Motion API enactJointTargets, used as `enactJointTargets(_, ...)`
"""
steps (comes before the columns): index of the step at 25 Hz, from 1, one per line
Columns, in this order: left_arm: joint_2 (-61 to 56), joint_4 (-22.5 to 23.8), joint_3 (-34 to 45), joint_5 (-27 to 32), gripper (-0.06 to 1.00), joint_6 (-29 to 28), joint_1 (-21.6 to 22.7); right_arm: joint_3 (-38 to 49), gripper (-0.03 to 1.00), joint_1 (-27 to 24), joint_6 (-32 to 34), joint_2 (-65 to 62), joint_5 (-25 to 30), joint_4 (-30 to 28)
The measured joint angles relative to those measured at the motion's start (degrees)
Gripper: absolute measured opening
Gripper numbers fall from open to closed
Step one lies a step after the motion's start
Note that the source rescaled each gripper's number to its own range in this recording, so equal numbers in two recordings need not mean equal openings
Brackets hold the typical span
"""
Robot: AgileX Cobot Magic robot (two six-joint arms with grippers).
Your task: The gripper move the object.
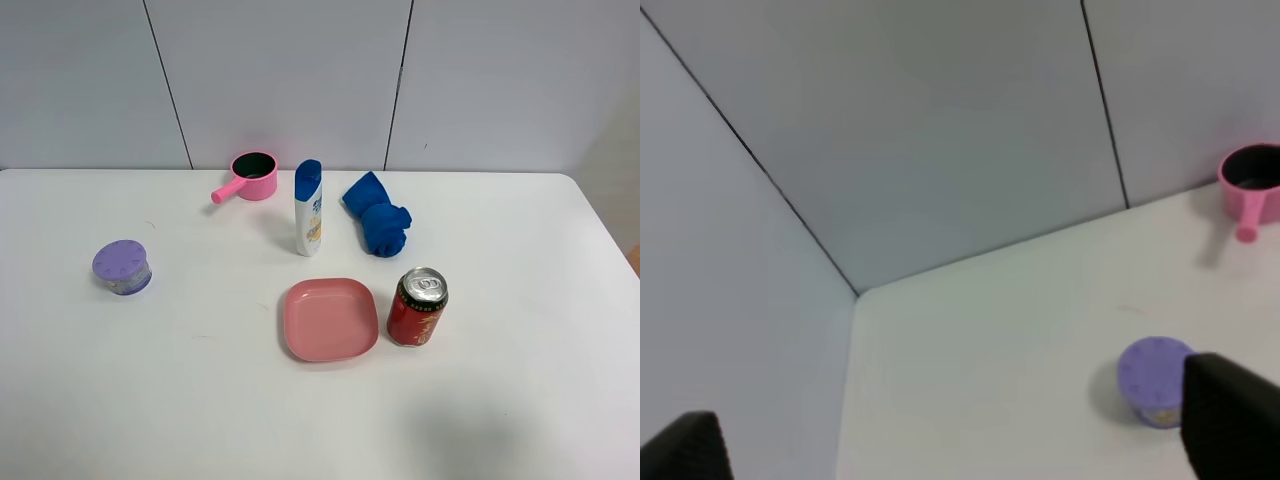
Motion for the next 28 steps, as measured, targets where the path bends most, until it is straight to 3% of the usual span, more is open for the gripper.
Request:
enactJointTargets(11,-19.32,-2.68,21.27,-0.13,1.00,-11.74,0.00,0.00,1.00,0.00,0.00,0.00,-0.11,0.00)
enactJointTargets(16,-21.12,-4.00,30.91,-6.96,1.00,-15.20,0.00,0.00,1.00,0.00,0.00,0.00,-0.11,0.00)
enactJointTargets(20,-21.12,-4.36,38.33,-8.08,1.00,-16.95,0.00,0.00,1.00,0.00,0.00,0.00,-0.11,0.00)
enactJointTargets(28,-21.12,-4.66,41.57,-8.50,1.00,-19.75,0.00,0.00,1.00,0.00,0.00,0.00,-0.11,0.00)
